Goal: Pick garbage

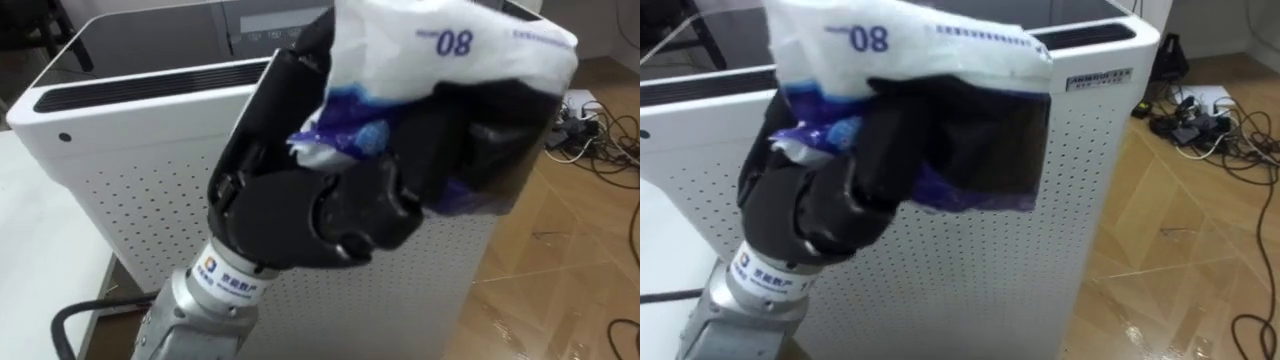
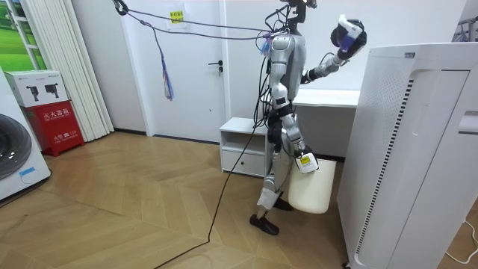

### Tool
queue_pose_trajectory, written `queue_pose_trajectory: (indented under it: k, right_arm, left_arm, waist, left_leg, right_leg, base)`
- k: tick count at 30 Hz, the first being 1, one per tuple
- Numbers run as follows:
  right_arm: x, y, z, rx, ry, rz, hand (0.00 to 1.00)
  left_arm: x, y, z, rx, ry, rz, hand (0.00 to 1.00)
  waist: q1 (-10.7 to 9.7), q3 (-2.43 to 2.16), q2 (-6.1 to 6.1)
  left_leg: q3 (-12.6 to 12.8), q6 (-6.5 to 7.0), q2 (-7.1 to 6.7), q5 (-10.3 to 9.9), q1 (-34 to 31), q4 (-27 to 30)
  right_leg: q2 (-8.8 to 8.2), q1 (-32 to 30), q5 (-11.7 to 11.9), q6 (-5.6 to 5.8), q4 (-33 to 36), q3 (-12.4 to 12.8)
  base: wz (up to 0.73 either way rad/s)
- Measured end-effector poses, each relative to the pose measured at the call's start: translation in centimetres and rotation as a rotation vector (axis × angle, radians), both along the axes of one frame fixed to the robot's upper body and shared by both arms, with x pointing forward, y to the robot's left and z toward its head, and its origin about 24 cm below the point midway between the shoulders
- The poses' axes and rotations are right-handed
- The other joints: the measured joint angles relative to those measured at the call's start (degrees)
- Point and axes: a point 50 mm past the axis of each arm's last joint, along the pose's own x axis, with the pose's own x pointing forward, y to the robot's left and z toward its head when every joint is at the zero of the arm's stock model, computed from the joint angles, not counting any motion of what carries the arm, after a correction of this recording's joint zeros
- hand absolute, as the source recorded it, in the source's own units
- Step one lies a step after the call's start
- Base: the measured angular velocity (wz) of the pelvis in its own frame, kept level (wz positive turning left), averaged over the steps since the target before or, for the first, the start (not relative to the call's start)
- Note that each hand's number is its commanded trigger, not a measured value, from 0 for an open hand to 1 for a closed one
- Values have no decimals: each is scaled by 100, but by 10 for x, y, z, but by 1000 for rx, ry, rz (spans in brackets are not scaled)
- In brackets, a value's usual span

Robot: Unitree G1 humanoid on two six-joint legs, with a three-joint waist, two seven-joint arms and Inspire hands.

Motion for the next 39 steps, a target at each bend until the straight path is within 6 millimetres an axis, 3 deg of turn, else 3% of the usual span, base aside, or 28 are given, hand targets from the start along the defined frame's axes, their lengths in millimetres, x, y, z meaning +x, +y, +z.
queue_pose_trajectory:
  k: [5, 10, 15, 17, 20, 26, 39]
  right_arm:
    - [10, -1, 2, -17, -3, -7, 100]
    - [27, 2, 7, -27, -42, -10, 100]
    - [36, -1, 9, -44, -46, -15, 100]
    - [49, 0, 15, -49, -81, -11, 100]
    - [58, 4, 19, -37, -109, -7, 100]
    - [63, 9, 21, -39, -134, 24, 100]
    - [84, 14, 32, -26, -197, 17, 100]
  left_arm:
    - [21, 1, -52, 304, 108, 157, 100]
    - [29, 11, -98, 486, 244, 239, 100]
    - [32, 16, -131, 623, 320, 282, 100]
    - [31, 18, -146, 694, 355, 297, 100]
    - [26, 19, -173, 792, 427, 286, 100]
    - [13, 23, -206, 961, 478, 282, 100]
    - [0, 26, -235, 1069, 559, 245, 100]
  waist:
    - [89, 20, 15]
    - [102, 89, 19]
    - [211, 123, 102]
    - [274, 132, 171]
    - [365, 142, 180]
    - [329, 160, 152]
    - [236, 239, -2]
  left_leg:
    - [-20, -2, 43, 2, -397, 176]
    - [-22, -5, 93, 7, -762, 291]
    - [-14, -2, 95, 36, -979, 287]
    - [-3, -7, 128, 41, -1285, 384]
    - [22, -30, 158, 59, -1451, 386]
    - [90, -44, 149, 164, -1649, 255]
    - [141, -30, 154, 290, -2217, 380]
  right_leg:
    - [26, -340, 11, -28, 90, -54]
    - [51, -675, 69, -68, 108, -110]
    - [27, -928, 75, -72, 177, -149]
    - [21, -1258, 79, -80, 292, -157]
    - [21, -1540, 76, -84, 478, -149]
    - [11, -1790, 85, -114, 480, -136]
    - [-42, -2462, 102, -170, 814, -163]
  base:
    - [4]
    - [-1]
    - [0]
    - [-7]
    - [-11]
    - [-2]
    - [0]
